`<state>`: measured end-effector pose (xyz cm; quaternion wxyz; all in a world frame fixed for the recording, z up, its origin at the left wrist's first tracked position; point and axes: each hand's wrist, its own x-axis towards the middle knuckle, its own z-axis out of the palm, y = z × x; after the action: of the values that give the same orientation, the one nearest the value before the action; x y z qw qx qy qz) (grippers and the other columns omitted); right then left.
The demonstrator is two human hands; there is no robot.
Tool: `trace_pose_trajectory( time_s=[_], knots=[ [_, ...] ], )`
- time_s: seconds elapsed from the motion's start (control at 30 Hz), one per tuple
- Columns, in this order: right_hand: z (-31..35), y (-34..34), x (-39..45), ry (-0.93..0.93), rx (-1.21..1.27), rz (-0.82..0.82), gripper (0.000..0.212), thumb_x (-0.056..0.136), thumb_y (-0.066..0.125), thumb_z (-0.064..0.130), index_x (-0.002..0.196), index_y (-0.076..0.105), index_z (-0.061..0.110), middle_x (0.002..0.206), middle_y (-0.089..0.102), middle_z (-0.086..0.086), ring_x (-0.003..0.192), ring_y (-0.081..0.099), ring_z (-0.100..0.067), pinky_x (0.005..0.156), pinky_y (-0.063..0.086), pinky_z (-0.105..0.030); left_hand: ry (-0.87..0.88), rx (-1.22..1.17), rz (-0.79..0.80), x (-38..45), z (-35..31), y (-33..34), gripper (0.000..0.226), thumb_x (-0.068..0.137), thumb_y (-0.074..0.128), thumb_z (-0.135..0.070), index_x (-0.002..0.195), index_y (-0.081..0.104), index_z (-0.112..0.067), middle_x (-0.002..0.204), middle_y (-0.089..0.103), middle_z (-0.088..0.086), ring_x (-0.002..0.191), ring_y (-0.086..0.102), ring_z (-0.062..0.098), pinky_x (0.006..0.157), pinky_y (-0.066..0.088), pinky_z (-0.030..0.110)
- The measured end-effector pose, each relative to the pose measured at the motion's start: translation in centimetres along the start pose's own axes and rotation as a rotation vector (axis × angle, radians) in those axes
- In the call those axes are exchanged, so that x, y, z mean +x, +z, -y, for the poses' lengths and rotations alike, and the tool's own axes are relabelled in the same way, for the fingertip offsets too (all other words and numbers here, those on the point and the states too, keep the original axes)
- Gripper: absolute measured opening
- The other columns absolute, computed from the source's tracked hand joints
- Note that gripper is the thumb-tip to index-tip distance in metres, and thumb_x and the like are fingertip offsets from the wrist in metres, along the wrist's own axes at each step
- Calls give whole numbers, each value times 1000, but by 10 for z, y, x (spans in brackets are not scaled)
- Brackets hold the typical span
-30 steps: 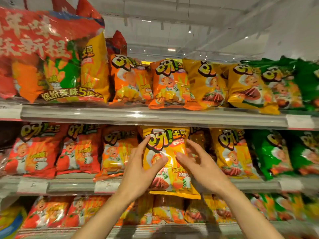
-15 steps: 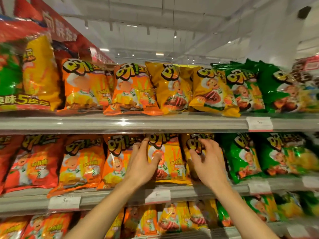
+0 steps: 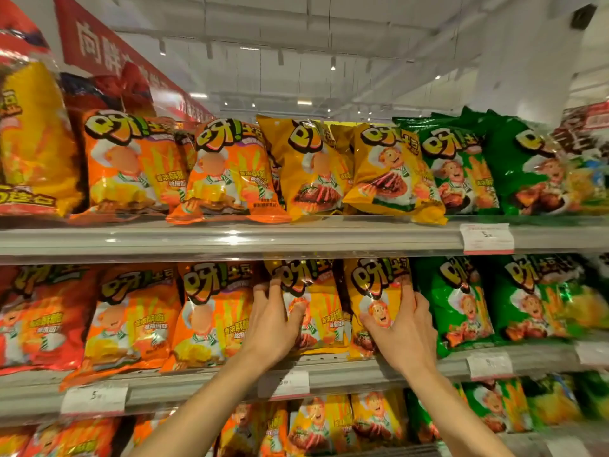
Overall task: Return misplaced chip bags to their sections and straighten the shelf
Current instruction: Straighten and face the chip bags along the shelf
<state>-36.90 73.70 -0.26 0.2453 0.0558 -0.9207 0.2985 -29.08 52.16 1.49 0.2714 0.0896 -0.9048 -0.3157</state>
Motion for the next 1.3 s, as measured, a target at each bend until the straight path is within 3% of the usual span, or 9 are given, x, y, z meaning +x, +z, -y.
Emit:
trace_pose_trajectory(
  time_s=[0.23,0.37,0.47,0.6,0.83,1.0,1.17,1.23,1.3],
  knots=[
    [-6,4,2,-20,-35,54,100,80,55,73,153,18,15,157,22,-21,142,29,-39,111,34,-53,-26,110,105,6,6,9,74,99,42,-55,156,14,-17,153,28,17,132,47,33,102,45,37],
    [-1,-5,-9,-113,15,-22,95,83,54,68,153,25,12,158,22,-24,145,23,-38,114,29,-54,12,80,98,-2,9,-6,74,98,47,-55,157,16,-22,154,30,10,139,39,28,109,40,36],
    [11,-9,-30,-182,53,-27,90,85,42,69,155,21,17,162,16,-17,148,17,-33,118,20,-51,97,-12,43,-17,15,-21,71,97,54,-50,155,20,-30,153,30,-1,138,39,17,110,39,32],
    [34,-6,-58,-211,162,110,86,88,37,71,157,9,29,165,8,1,151,8,-20,121,15,-45,122,-67,28,-47,25,-47,67,96,56,-48,154,24,-37,149,34,-14,123,42,-4,103,37,21],
    [92,16,-132,-253,459,211,73,87,61,56,150,34,28,153,37,10,142,32,-10,113,28,-30,-16,-155,-45,-111,70,-92,57,91,55,-60,143,32,-53,146,41,-24,134,40,-5,113,38,33],
    [138,35,-176,-221,460,325,76,84,51,62,150,32,30,151,38,10,139,34,-10,108,28,-25,-88,-234,-88,-139,123,-129,55,91,58,-58,141,35,-55,144,46,-23,132,46,-1,110,43,39],
    [199,63,-223,-79,522,348,81,81,54,69,151,29,36,144,42,13,129,43,-6,105,39,-34,-102,-389,-75,-149,197,-182,56,91,67,-45,141,41,-49,132,57,-20,106,60,-7,84,50,15],
    [231,79,-244,34,556,345,87,75,55,69,151,30,36,145,45,8,130,45,-12,108,40,-42,-105,-418,-65,-151,236,-209,55,92,68,-33,139,44,-47,130,60,-16,103,64,1,85,55,22],
    [264,94,-268,144,618,331,90,69,60,67,149,33,35,141,50,4,128,49,-15,107,41,-42,-93,-374,-63,-159,274,-239,56,91,68,-38,140,44,-51,128,61,-18,105,66,7,90,57,39]
  ],
)
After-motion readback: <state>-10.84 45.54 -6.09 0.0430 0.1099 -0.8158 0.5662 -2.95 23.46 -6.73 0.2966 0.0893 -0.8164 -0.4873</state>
